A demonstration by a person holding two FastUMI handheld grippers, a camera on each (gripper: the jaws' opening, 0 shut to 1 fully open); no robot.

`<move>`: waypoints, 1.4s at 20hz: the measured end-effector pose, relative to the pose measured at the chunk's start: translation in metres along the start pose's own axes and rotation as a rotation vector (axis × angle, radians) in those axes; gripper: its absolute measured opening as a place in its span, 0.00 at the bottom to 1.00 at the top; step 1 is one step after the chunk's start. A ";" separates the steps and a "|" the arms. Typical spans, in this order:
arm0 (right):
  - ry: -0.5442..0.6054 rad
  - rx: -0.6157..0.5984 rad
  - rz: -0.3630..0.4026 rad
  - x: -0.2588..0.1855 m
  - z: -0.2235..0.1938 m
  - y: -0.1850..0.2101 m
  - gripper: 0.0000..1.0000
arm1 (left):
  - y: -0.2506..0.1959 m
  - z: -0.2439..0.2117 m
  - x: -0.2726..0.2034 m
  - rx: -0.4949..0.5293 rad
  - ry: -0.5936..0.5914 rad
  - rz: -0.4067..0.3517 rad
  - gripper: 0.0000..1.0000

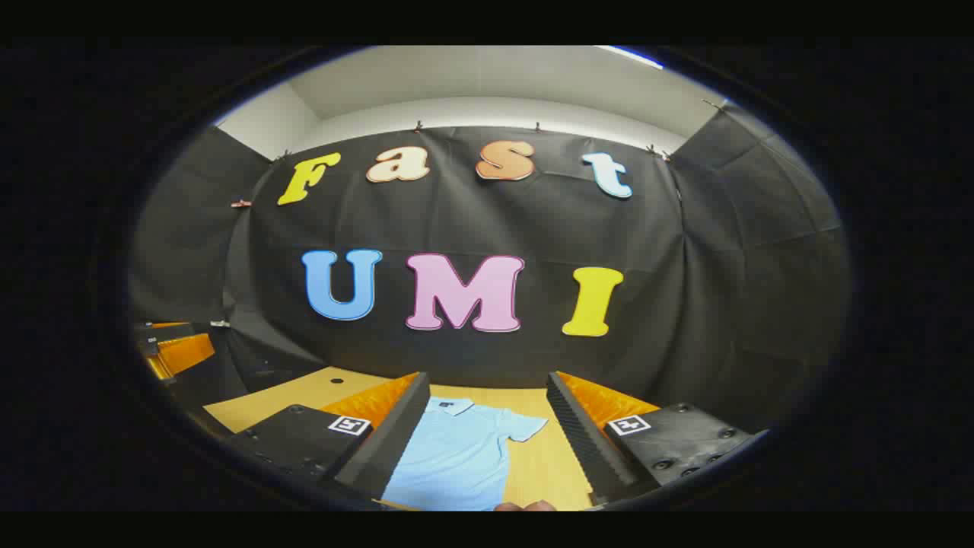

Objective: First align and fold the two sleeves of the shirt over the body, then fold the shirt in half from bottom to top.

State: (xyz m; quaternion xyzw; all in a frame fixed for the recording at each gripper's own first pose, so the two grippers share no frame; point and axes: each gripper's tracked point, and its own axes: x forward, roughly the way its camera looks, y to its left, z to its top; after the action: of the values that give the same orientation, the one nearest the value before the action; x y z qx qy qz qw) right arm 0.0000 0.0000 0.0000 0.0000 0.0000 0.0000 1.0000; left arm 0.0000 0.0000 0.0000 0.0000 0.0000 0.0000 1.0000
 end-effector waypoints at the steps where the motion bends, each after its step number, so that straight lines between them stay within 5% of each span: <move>1: -0.001 -0.004 0.001 0.004 0.001 0.001 0.95 | 0.003 -0.001 0.004 -0.009 0.006 0.002 0.96; 14: 0.024 -0.049 -0.047 0.013 0.003 -0.017 0.96 | 0.006 0.001 0.029 -0.056 0.023 -0.035 0.96; 28: 0.010 -0.065 -0.003 0.033 0.006 0.009 0.96 | 0.038 0.007 0.026 -0.013 0.029 0.017 0.96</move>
State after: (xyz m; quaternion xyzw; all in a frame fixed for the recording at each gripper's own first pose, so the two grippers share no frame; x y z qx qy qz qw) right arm 0.0333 0.0087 0.0059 -0.0325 0.0050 -0.0014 0.9995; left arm 0.0258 0.0376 0.0066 -0.0064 0.0146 0.0087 0.9998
